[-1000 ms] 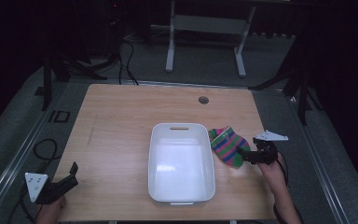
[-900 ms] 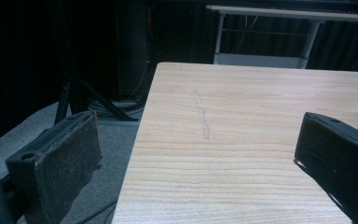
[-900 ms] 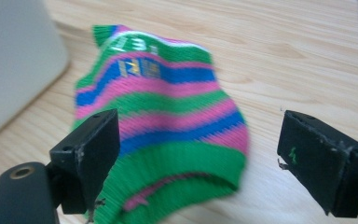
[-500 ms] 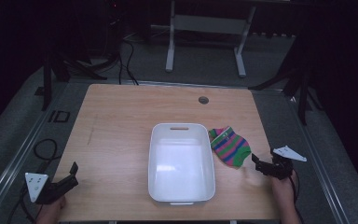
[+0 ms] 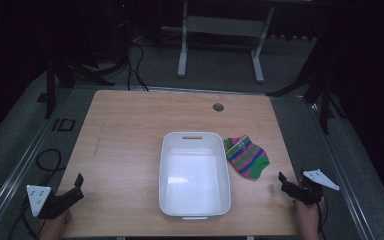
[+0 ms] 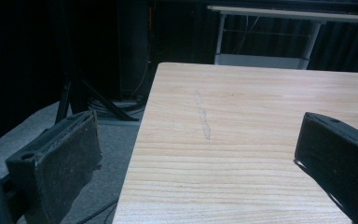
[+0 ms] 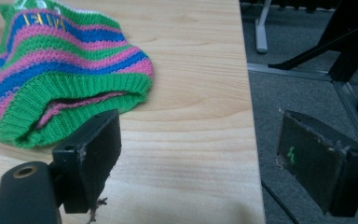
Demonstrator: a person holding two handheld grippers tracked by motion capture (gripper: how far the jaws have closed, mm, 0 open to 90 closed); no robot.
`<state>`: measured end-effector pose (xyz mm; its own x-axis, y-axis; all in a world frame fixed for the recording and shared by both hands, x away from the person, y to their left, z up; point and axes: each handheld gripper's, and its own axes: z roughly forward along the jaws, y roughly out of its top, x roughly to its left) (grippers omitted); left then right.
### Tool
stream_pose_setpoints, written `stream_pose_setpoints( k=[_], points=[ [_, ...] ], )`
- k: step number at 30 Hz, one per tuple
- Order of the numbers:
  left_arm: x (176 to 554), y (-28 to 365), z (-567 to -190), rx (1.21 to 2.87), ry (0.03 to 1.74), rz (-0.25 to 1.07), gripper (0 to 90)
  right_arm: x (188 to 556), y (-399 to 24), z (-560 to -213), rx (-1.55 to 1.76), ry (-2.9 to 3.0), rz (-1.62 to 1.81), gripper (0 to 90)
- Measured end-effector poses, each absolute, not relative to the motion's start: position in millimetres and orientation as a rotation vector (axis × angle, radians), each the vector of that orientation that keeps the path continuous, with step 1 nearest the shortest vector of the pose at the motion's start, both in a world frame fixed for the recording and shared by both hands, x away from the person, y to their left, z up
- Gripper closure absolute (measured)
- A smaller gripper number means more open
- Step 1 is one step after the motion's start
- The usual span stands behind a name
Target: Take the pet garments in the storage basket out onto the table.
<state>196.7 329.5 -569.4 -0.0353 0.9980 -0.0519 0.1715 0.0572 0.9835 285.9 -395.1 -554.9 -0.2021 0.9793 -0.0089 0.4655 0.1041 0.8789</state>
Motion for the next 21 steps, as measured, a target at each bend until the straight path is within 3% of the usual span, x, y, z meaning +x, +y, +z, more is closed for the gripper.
stream_pose_setpoints(
  k=[10,21],
  points=[
    [197,330,-569,1.278,1.385,1.106,0.9,264,-406,-554,1.429,1.609,1.111,14.0],
    [196,329,-569,1.279,1.384,1.107,0.9,264,-404,-556,1.406,1.622,1.079,14.0]
  ],
)
